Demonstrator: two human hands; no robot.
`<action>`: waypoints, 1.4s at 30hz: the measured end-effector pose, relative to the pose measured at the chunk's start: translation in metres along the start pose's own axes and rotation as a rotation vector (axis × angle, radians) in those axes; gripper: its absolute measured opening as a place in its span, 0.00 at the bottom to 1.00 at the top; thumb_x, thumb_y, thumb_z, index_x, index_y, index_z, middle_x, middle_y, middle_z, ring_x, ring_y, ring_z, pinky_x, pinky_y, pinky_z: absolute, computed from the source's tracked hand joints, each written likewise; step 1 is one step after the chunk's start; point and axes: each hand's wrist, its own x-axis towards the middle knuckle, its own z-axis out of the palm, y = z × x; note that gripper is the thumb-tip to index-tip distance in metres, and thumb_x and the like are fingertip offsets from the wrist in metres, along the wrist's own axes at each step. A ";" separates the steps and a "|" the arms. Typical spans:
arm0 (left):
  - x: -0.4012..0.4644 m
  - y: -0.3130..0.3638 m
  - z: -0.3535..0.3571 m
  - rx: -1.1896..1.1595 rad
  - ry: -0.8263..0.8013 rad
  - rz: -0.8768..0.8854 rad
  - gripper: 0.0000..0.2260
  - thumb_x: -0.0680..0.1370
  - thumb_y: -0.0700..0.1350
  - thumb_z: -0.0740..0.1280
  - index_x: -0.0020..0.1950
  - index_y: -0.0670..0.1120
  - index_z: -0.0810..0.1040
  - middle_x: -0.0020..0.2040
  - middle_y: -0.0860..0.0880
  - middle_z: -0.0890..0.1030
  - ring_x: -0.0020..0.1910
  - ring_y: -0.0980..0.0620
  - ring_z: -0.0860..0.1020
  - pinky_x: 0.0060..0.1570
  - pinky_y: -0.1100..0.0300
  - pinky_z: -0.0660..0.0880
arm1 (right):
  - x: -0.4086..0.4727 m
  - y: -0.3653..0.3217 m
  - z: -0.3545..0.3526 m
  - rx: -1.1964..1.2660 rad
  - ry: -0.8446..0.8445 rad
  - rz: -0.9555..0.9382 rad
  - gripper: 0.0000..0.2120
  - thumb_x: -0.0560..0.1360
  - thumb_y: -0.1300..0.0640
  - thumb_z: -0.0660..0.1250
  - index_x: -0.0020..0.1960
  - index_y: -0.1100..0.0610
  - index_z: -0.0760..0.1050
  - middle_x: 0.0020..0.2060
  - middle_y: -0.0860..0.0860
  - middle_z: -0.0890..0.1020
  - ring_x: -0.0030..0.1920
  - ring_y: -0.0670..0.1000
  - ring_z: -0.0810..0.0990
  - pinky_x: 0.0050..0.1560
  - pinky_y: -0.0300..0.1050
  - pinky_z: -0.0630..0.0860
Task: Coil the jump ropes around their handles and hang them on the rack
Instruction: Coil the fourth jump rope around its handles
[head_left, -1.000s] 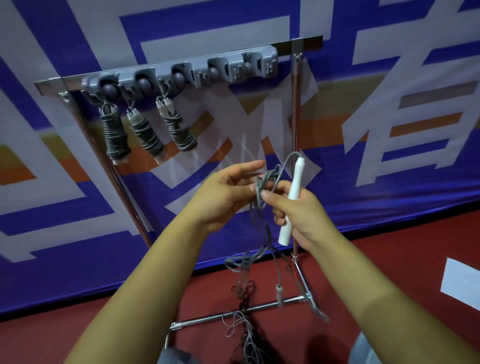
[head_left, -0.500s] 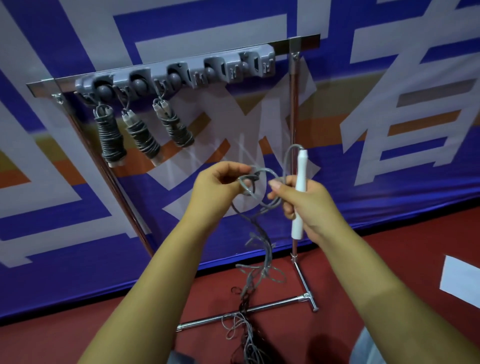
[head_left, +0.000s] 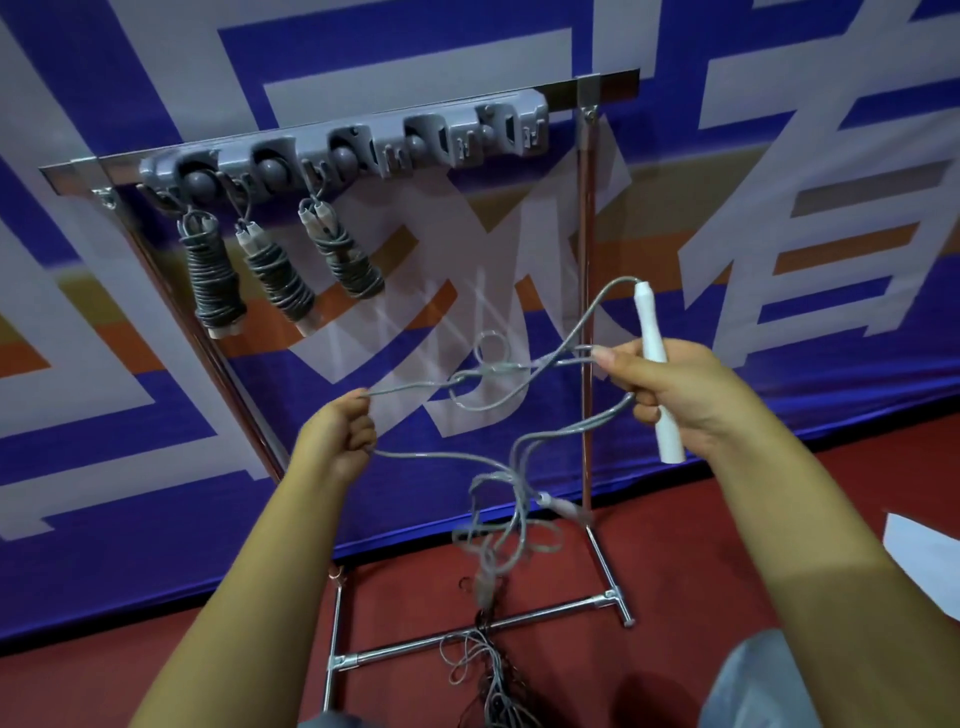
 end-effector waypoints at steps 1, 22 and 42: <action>0.005 0.002 -0.007 -0.062 0.006 -0.035 0.10 0.80 0.33 0.54 0.44 0.42 0.72 0.26 0.52 0.66 0.18 0.60 0.60 0.16 0.70 0.56 | 0.000 -0.002 -0.003 -0.010 0.024 0.001 0.08 0.72 0.59 0.72 0.38 0.58 0.74 0.27 0.50 0.71 0.21 0.41 0.63 0.20 0.33 0.61; -0.079 -0.073 0.063 0.877 -0.571 0.257 0.16 0.74 0.50 0.72 0.58 0.50 0.72 0.52 0.54 0.79 0.52 0.55 0.78 0.53 0.58 0.76 | -0.003 -0.036 0.069 0.401 -0.209 0.045 0.08 0.78 0.65 0.63 0.43 0.59 0.66 0.32 0.57 0.78 0.23 0.43 0.68 0.23 0.32 0.65; -0.087 -0.050 0.078 -0.404 -0.493 -0.328 0.21 0.81 0.54 0.53 0.58 0.38 0.74 0.65 0.38 0.75 0.62 0.39 0.75 0.66 0.37 0.65 | -0.050 0.047 0.031 -0.391 -0.319 -0.109 0.13 0.68 0.57 0.77 0.51 0.48 0.81 0.45 0.46 0.85 0.45 0.44 0.83 0.46 0.40 0.79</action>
